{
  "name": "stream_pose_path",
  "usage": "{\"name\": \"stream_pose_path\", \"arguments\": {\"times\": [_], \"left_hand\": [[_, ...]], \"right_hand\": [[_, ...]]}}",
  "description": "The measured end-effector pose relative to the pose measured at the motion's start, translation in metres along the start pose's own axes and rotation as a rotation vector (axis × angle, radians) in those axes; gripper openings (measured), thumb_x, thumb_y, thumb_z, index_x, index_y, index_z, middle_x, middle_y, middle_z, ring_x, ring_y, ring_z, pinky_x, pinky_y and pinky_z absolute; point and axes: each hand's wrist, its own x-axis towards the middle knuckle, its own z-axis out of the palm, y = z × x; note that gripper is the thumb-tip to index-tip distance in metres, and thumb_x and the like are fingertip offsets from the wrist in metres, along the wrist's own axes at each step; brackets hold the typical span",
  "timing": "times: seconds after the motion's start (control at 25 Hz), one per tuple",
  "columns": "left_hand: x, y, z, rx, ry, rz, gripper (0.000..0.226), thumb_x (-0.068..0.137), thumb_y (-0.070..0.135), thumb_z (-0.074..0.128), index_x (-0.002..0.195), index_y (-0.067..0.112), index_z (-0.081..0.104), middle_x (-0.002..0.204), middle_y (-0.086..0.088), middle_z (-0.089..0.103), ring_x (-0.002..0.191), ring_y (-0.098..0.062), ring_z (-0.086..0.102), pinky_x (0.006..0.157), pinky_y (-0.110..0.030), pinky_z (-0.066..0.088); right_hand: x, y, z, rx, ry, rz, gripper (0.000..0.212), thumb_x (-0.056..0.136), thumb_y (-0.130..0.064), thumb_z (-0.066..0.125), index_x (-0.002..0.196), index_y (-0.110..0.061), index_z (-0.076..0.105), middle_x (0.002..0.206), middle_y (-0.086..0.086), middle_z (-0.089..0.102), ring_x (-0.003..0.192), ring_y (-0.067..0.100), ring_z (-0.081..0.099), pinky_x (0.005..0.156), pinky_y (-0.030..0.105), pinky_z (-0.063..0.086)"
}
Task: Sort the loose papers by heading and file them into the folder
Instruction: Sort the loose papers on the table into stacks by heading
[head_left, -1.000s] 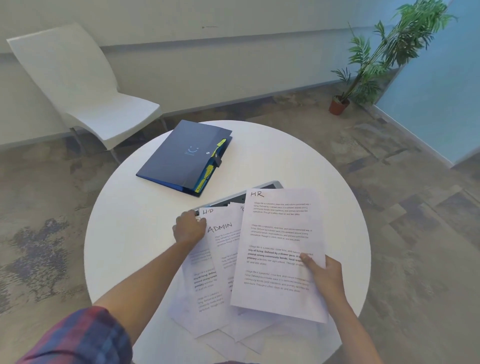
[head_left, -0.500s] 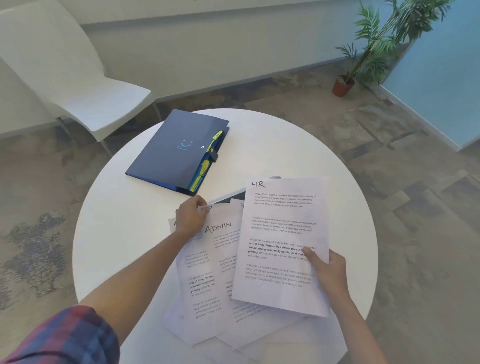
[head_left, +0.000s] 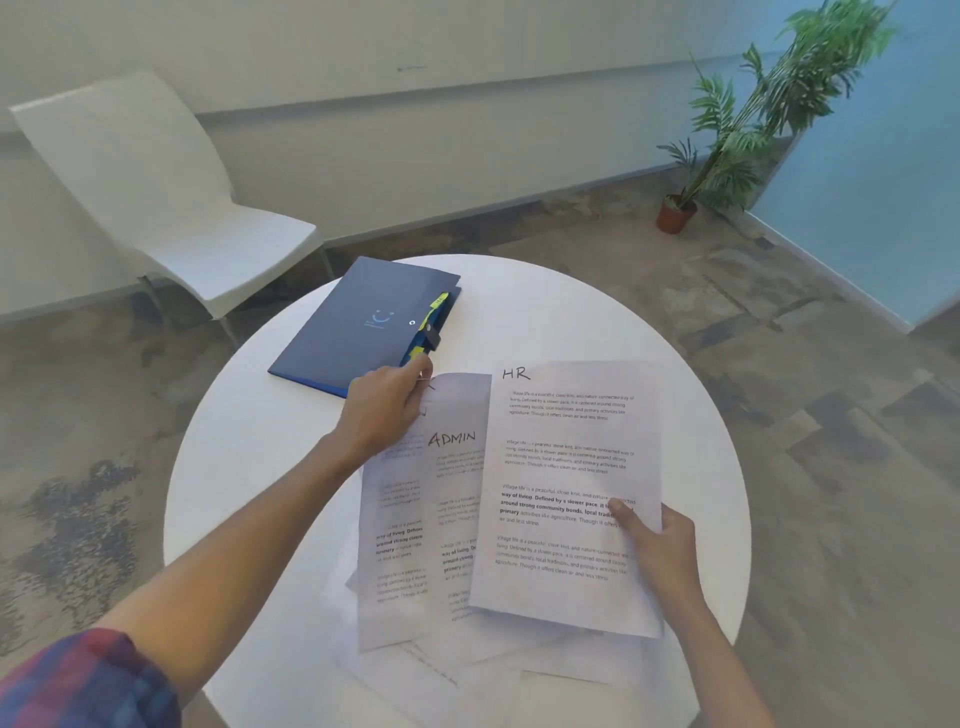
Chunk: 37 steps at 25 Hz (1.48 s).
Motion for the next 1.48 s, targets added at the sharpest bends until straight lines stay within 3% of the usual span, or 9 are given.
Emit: {"name": "stream_pose_path", "arguments": {"times": [0.44,0.6,0.68,0.8,0.92,1.16,1.28,1.4,1.48], "left_hand": [[0.013,-0.003,-0.104,-0.232,0.481,0.022,0.01,0.099,0.017,0.052,0.102,0.012,0.06,0.081,-0.007,0.07,0.057,-0.026,0.056,0.055,-0.032,0.043],[0.011,0.003,-0.146,-0.502,0.563,-0.047,0.009,0.096,0.02,0.058,0.098,0.014,0.063,0.086,0.002,0.067,0.083,-0.023,0.065,0.066,-0.04,0.052],[0.005,0.009,-0.166,-0.683,0.562,-0.075,0.003,0.095,0.021,0.061,0.096,0.018,0.063,0.089,0.008,0.065,0.088,-0.016,0.066,0.066,-0.038,0.054],[-0.003,0.02,-0.191,-0.904,0.545,-0.096,0.006,0.092,0.017,0.067,0.091,0.019,0.062,0.084,0.004,0.068,0.071,-0.006,0.066,0.057,-0.027,0.052],[-0.019,0.031,-0.209,-1.103,0.467,-0.077,0.006,0.091,0.012,0.068,0.092,0.015,0.063,0.078,-0.005,0.07,0.063,-0.019,0.062,0.057,-0.028,0.05],[-0.035,0.056,-0.219,-1.196,0.406,-0.01,0.015,0.09,0.002,0.067,0.102,0.012,0.068,0.084,-0.011,0.075,0.071,-0.029,0.067,0.064,-0.042,0.057],[-0.039,0.067,-0.219,-1.177,0.446,-0.045,0.024,0.088,-0.006,0.064,0.111,-0.002,0.063,0.081,-0.006,0.074,0.065,-0.021,0.068,0.061,-0.036,0.059],[-0.043,0.069,-0.209,-1.304,0.405,-0.177,0.014,0.096,0.018,0.061,0.103,0.009,0.069,0.088,-0.01,0.074,0.076,-0.026,0.068,0.074,-0.044,0.057],[-0.054,0.066,-0.196,-1.478,0.174,-0.234,0.037,0.098,0.044,0.049,0.107,0.017,0.072,0.108,-0.014,0.073,0.097,-0.032,0.069,0.09,-0.052,0.052]], "right_hand": [[-0.02,-0.045,-0.006,0.076,-0.058,-0.099,0.018,0.088,-0.016,0.073,0.104,-0.008,0.075,0.094,0.004,0.079,0.086,0.024,0.076,0.074,0.036,0.061],[-0.027,-0.076,0.013,0.139,-0.167,-0.117,0.015,0.089,-0.014,0.072,0.102,-0.007,0.075,0.092,0.009,0.079,0.08,0.025,0.077,0.061,0.029,0.06],[-0.03,-0.093,0.026,0.181,-0.25,-0.119,0.017,0.09,-0.013,0.07,0.104,-0.004,0.074,0.096,0.013,0.078,0.084,0.031,0.076,0.065,0.033,0.061],[-0.033,-0.121,0.043,0.215,-0.365,-0.135,0.022,0.092,-0.013,0.066,0.109,-0.001,0.072,0.102,0.016,0.077,0.091,0.035,0.075,0.07,0.036,0.062],[-0.037,-0.145,0.057,0.25,-0.491,-0.161,0.029,0.092,-0.015,0.064,0.117,-0.001,0.069,0.111,0.017,0.075,0.1,0.037,0.072,0.083,0.045,0.06],[-0.038,-0.154,0.076,0.3,-0.595,-0.151,0.038,0.084,-0.017,0.071,0.117,0.002,0.069,0.118,0.022,0.071,0.108,0.04,0.069,0.089,0.044,0.057],[-0.045,-0.152,0.081,0.303,-0.584,-0.157,0.036,0.083,-0.018,0.072,0.113,0.002,0.071,0.114,0.022,0.072,0.104,0.041,0.07,0.085,0.043,0.058],[-0.051,-0.147,0.079,0.324,-0.501,-0.155,0.029,0.088,-0.015,0.07,0.111,0.003,0.072,0.11,0.021,0.074,0.1,0.041,0.071,0.085,0.048,0.058],[-0.054,-0.144,0.073,0.343,-0.422,-0.14,0.026,0.088,-0.012,0.068,0.109,0.003,0.072,0.106,0.02,0.075,0.096,0.039,0.073,0.08,0.045,0.06]]}}
